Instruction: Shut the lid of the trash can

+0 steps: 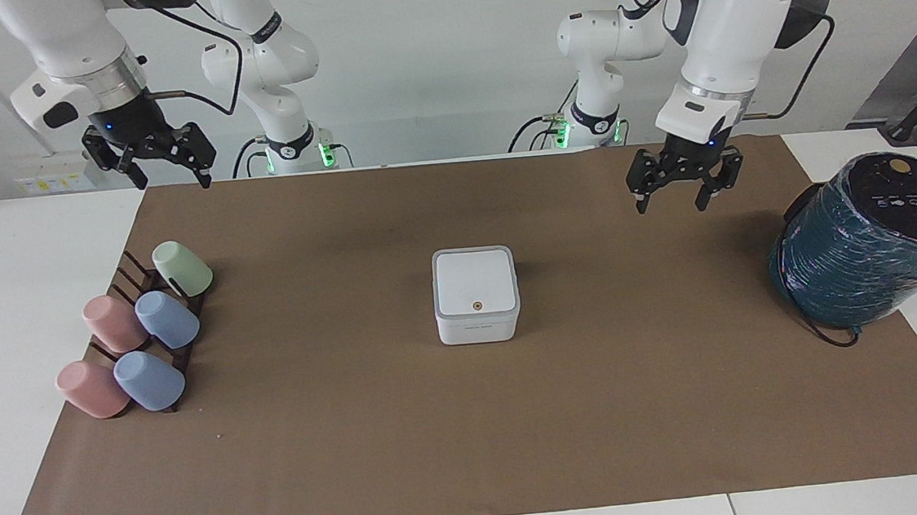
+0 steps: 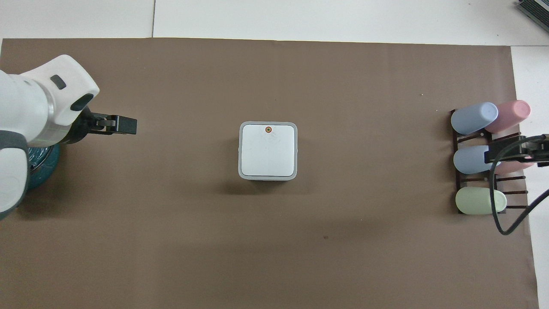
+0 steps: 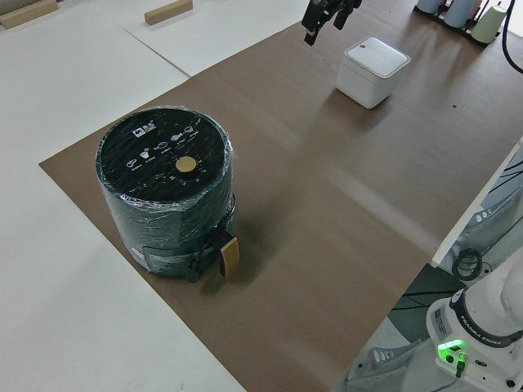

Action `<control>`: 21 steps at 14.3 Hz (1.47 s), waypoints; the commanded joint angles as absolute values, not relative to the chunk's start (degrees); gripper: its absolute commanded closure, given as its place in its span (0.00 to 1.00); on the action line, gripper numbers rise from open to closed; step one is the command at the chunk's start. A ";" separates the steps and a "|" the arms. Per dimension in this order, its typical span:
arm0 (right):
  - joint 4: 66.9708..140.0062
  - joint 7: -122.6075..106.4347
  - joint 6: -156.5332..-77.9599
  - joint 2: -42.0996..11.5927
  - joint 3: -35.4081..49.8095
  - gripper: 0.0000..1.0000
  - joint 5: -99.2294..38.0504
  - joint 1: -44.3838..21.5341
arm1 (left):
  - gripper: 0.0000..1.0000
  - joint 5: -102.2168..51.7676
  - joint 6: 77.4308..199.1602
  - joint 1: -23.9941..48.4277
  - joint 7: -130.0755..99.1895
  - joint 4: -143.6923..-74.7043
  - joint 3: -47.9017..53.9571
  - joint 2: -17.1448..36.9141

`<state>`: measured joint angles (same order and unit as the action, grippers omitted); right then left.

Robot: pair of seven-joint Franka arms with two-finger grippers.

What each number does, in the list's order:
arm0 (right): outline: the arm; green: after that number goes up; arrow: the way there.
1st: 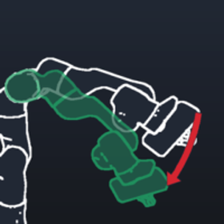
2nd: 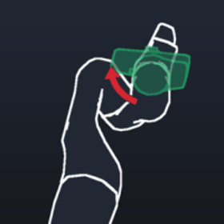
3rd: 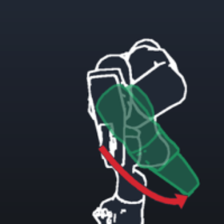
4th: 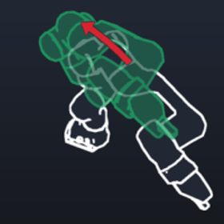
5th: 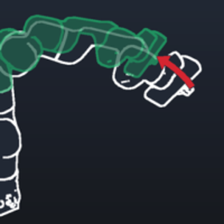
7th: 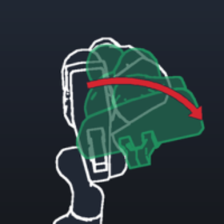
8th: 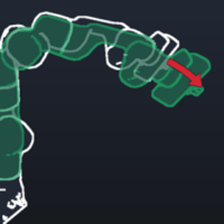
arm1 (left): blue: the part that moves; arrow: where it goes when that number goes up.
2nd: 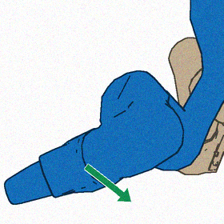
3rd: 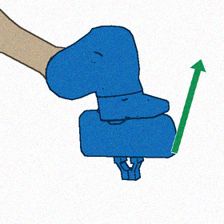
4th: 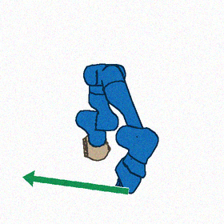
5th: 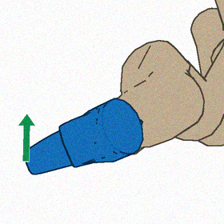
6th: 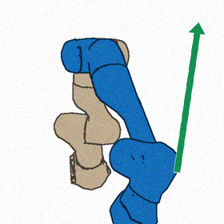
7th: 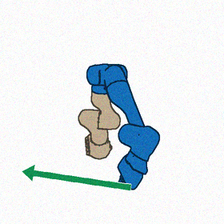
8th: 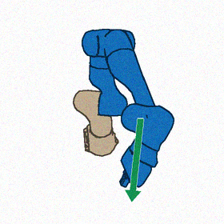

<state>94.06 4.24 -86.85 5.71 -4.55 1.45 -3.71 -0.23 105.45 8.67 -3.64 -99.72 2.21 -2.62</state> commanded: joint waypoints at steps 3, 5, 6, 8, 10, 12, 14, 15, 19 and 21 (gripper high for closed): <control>94.39 3.43 -85.96 6.59 -4.66 0.00 0.62 -3.69 | 0.00 0.53 93.89 4.05 0.35 -91.33 2.64 -2.55; 94.39 3.43 -85.96 6.59 -4.66 0.00 0.62 -3.69 | 0.00 0.35 90.98 2.64 2.01 -88.61 2.64 -2.20; 94.39 3.43 -85.96 6.59 -4.66 0.00 0.62 -3.69 | 0.00 0.26 88.97 2.29 2.72 -87.03 2.55 -1.94; 94.39 3.43 -85.96 6.59 -4.66 0.00 0.62 -3.69 | 0.00 -0.09 84.66 2.02 3.25 -84.48 2.29 -0.28; 94.39 3.43 -85.96 6.59 -4.66 0.00 0.62 -3.69 | 0.00 -0.17 80.79 1.58 3.16 -81.14 2.28 1.05; 94.39 3.43 -85.96 6.59 -4.66 0.00 0.62 -3.69 | 0.00 0.00 81.03 1.50 2.82 -82.08 2.63 -0.08; 94.48 3.43 -85.96 6.59 -4.66 0.00 0.62 -3.69 | 0.00 0.35 81.21 1.49 2.73 -87.25 2.72 -2.71; 94.40 3.43 -85.96 6.59 -4.66 0.00 0.62 -3.69 | 0.00 0.35 81.82 1.49 2.72 -88.15 2.72 -3.16; 94.39 3.43 -85.96 6.59 -4.66 0.00 0.62 -3.69 | 0.00 0.44 83.93 1.49 2.64 -88.59 2.72 -3.25; 94.39 3.43 -85.96 6.59 -4.66 0.00 0.62 -3.69 | 0.00 0.44 84.37 1.49 2.55 -88.59 2.72 -3.25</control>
